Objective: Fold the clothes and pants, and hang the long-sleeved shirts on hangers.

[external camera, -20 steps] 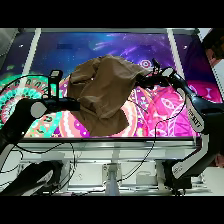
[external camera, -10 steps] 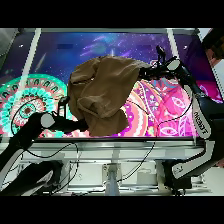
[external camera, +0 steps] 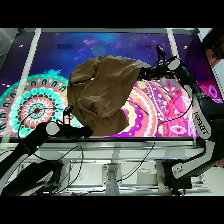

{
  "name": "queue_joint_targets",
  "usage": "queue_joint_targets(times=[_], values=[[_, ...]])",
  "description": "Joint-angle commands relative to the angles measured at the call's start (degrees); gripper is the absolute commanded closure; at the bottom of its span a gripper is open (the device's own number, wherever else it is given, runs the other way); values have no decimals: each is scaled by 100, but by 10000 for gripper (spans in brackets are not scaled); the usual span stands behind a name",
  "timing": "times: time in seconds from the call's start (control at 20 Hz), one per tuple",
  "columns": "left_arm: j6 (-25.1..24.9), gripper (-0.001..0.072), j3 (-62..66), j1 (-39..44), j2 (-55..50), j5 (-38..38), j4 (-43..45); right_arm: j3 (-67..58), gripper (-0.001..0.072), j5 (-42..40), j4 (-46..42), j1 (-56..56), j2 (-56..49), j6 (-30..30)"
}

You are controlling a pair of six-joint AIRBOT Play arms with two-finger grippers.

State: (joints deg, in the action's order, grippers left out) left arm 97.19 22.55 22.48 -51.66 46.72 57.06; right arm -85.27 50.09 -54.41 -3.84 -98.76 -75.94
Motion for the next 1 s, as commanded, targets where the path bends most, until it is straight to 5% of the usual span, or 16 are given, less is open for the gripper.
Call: queue_joint_targets(times=[0.0, 0.05, 0.6, 0.85, 0.95], values=[[-4, 184, -52, 35, -55, -533, -61, -4, 676, 2, -2, -2, 2, 0], [-7, 232, -52, 35, -160, -546, -61, -4, 676, 4, -2, -2, 2, 0], [-4, 234, -46, 35, -861, -2061, -409, -9, 676, 240, -4, 0, 7, 0], [33, 693, -46, 35, -1091, -2647, -1023, -44, 676, 350, -66, -2, 101, 15], [28, 693, -7, -11, -1174, -2684, -1014, -46, 676, 339, -229, 9, 229, 50]])
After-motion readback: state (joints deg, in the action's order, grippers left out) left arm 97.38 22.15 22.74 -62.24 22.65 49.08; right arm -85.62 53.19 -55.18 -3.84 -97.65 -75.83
